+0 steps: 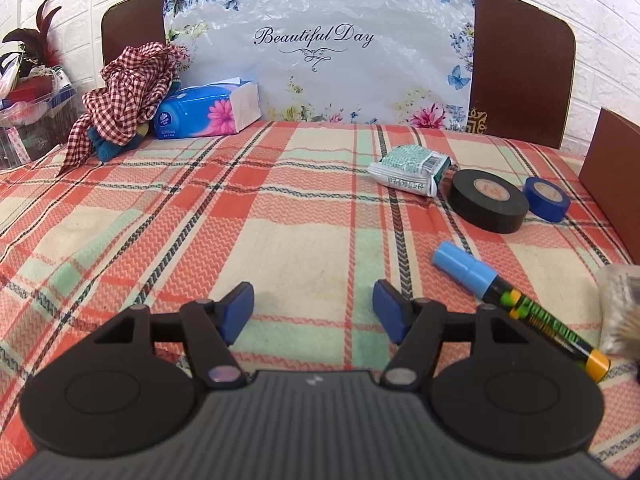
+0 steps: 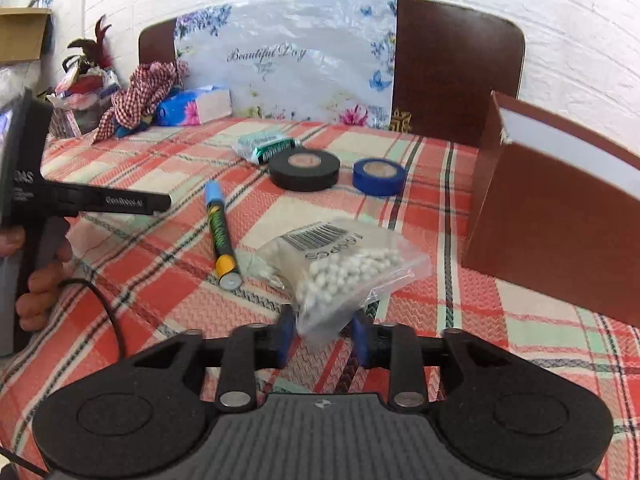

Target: Organize objects

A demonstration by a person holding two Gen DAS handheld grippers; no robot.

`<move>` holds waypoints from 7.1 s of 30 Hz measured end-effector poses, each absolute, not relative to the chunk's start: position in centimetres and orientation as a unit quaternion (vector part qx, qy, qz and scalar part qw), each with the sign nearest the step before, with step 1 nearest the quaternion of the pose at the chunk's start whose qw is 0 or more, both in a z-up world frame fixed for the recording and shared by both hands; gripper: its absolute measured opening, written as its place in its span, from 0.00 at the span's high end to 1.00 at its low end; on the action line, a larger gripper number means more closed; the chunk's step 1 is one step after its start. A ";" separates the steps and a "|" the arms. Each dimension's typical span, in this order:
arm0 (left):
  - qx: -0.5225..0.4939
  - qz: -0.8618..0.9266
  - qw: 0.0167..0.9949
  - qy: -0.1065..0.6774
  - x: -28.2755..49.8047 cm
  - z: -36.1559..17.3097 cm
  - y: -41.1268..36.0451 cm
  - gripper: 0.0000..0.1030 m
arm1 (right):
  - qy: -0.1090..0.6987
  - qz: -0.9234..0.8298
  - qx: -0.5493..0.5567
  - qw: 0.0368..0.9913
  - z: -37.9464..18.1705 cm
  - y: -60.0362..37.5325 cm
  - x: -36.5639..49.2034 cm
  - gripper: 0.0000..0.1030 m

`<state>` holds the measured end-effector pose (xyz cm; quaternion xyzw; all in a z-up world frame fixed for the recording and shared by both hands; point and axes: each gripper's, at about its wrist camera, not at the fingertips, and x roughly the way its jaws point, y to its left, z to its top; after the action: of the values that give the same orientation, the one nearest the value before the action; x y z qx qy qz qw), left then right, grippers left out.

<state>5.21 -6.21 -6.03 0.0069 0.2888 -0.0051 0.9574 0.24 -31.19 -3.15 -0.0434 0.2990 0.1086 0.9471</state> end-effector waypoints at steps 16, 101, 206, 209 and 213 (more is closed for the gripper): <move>-0.029 -0.227 0.919 0.322 4.6 1.3 -15.0 0.31 | 0.279 0.077 -0.034 0.957 -2.0 -32.3 -0.7 0.31; -0.180 -0.164 0.865 0.438 6.7 2.3 -13.6 0.93 | 0.303 0.223 0.077 0.923 1.7 -30.3 4.4 0.84; -0.076 0.032 0.956 0.281 9.1 -5.9 -0.1 0.42 | 0.347 0.292 -0.067 0.889 -1.8 -20.0 21.8 0.72; -0.078 0.031 0.956 0.282 9.1 -6.0 -0.1 0.42 | 0.340 0.298 -0.071 0.889 -1.9 -21.2 17.4 0.73; -0.051 0.033 0.956 0.287 9.2 -6.1 -1.0 0.38 | 0.319 0.264 -0.058 0.908 -1.0 -26.7 9.1 0.73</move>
<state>9.18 -1.01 -6.08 -0.0509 0.2866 0.0327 0.9561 9.09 -26.74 -1.00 -0.0577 0.3192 0.2643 0.9082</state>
